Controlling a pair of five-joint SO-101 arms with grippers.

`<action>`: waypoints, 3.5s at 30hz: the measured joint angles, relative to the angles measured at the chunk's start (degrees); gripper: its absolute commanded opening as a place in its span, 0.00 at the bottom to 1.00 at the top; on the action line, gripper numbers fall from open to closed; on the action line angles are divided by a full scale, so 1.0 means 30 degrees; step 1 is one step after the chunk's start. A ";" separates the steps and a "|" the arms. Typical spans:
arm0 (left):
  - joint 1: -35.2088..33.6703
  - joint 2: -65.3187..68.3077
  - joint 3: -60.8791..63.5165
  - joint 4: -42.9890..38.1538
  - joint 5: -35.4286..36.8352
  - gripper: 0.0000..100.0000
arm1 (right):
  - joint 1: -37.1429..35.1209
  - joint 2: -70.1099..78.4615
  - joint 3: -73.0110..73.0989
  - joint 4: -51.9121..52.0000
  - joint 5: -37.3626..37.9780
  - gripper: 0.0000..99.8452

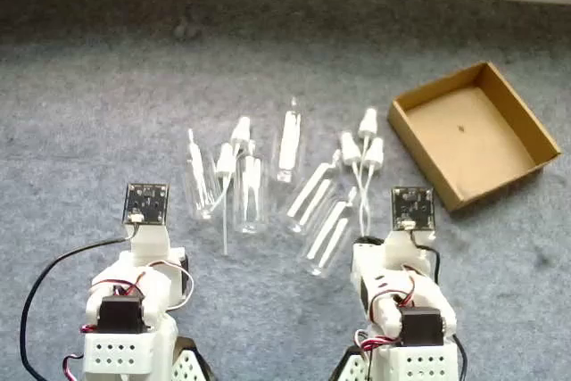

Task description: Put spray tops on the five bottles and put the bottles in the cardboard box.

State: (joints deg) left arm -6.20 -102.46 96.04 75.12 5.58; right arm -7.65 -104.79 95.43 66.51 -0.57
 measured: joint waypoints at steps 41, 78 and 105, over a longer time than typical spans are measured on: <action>0.0000 0.0000 0.0000 0.0000 0.0000 0.00 | 0.0000 0.0000 0.0000 0.1641 0.0000 0.00; 0.0000 0.0000 0.0000 0.0000 0.0000 0.00 | 0.3575 0.0029 0.0000 -0.6916 0.2520 0.00; 0.0000 0.0000 0.0000 0.0000 0.0000 0.00 | 0.5832 0.5363 -1.2425 0.2403 0.4425 0.11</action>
State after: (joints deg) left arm -6.20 -102.46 96.04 75.12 5.58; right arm 9.85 -88.70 58.15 73.71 12.70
